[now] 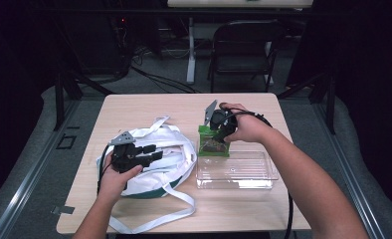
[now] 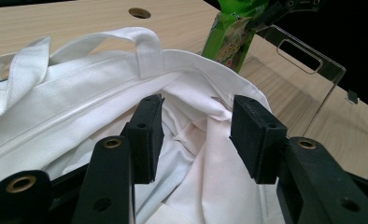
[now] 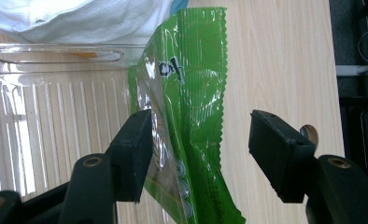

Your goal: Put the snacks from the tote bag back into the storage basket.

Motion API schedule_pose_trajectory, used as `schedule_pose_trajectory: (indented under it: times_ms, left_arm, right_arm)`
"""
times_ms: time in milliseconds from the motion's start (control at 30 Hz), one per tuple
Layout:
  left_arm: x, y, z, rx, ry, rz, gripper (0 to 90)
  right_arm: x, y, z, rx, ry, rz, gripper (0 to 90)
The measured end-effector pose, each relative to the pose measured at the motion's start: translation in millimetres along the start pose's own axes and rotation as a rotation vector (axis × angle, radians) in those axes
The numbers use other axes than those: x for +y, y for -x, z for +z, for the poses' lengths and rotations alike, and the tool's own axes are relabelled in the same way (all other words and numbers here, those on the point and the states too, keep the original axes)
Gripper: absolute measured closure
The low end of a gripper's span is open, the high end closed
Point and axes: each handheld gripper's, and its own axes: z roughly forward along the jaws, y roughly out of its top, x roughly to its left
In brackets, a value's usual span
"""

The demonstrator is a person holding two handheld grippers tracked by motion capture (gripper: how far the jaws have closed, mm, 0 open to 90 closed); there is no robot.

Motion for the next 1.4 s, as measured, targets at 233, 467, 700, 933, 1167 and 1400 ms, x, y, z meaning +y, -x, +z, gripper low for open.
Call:
schedule_pose_trajectory:
  times_ms: [233,467,700,933,1167,1400]
  left_arm:
    - [-0.2,-1.0,-2.0,0.005,0.003,-0.003,54.0]
    - [-0.5,-1.1,-3.1,0.007,0.005,-0.008,54.0]
    - [0.7,-2.6,-3.3,0.011,0.002,-0.009,53.7]
    - [0.4,-2.9,-4.3,0.017,0.009,-0.017,53.6]
    - [1.3,-3.7,-6.6,0.020,0.018,-0.017,53.7]
    - [1.3,-4.2,-7.4,0.022,0.020,-0.016,53.7]
  right_arm:
    - [0.5,-1.3,-4.0,-0.002,0.010,0.004,39.7]
    - [1.1,-0.1,-15.3,-0.011,0.048,0.019,39.7]
    - [3.2,-0.4,-26.9,-0.017,0.083,0.027,39.6]
    - [3.8,-0.1,-28.3,-0.024,0.080,0.034,40.3]
    - [5.8,-0.4,-29.3,-0.022,0.086,0.037,40.3]
    - [4.9,0.7,-31.3,-0.026,0.092,0.052,40.2]
